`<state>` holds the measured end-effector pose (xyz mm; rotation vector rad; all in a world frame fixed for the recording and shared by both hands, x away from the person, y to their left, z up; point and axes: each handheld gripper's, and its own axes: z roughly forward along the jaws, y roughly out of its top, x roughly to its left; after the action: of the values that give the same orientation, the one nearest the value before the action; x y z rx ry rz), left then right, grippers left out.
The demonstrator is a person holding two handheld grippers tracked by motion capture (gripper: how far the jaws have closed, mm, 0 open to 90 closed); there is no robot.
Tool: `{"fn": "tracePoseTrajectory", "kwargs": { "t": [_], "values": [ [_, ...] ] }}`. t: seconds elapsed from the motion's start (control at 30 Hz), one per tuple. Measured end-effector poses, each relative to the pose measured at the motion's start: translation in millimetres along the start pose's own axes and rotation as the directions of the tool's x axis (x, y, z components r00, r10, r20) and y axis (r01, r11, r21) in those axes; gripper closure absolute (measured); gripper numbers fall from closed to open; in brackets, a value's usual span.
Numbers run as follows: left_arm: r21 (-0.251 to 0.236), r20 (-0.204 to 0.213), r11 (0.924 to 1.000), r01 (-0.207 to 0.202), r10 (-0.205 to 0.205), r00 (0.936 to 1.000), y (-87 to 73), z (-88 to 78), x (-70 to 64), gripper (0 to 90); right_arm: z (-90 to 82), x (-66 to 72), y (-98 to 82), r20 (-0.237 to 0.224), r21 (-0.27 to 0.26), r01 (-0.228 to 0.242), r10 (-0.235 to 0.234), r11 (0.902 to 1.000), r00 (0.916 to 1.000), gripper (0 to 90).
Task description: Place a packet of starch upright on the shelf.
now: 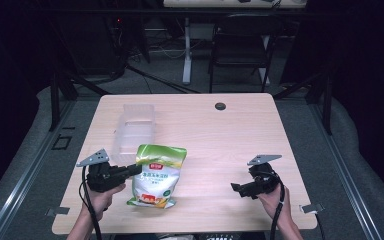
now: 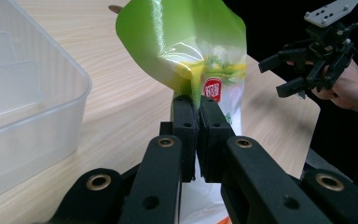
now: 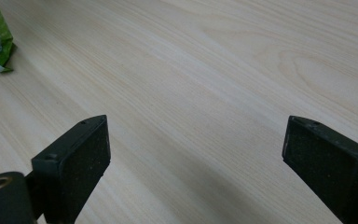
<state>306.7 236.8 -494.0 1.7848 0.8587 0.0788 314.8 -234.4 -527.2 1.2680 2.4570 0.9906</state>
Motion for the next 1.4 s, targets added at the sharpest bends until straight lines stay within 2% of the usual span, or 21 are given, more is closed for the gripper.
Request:
{"fn": "tracePoseTrajectory", "kwargs": {
  "t": [0.27, 0.77, 1.13, 1.4],
  "values": [
    [-0.025, 0.01, 0.9992, -0.031, 0.031, 0.9995, 5.1, -7.8, -2.0, 88.0, -0.1, -0.1, 0.5, 0.002, -0.002, 0.003, -0.003, 1.0, 1.0, 7.2],
    [-0.03, 0.008, 0.994, -0.105, 0.106, 0.9944, 16.0, -17.2, -7.3, 88.1, 1.0, -1.1, 1.5, 0.004, -0.009, 0.0, 0.0, 1.0, 1.0, 7.3],
    [-0.007, -0.002, 0.9856, -0.169, 0.169, 0.9856, 39.6, -22.7, -10.2, 88.1, -1.0, -1.6, 0.5, 0.008, -0.015, 0.002, -0.002, 0.9999, 1.0, 7.3],
    [-0.007, -0.005, 0.9833, -0.182, 0.182, 0.9833, 52.5, -26.4, -10.2, 88.1, -0.9, -1.2, 0.4, 0.013, -0.017, -0.004, 0.004, 0.9998, 0.9999, 7.2]
  ]
}}
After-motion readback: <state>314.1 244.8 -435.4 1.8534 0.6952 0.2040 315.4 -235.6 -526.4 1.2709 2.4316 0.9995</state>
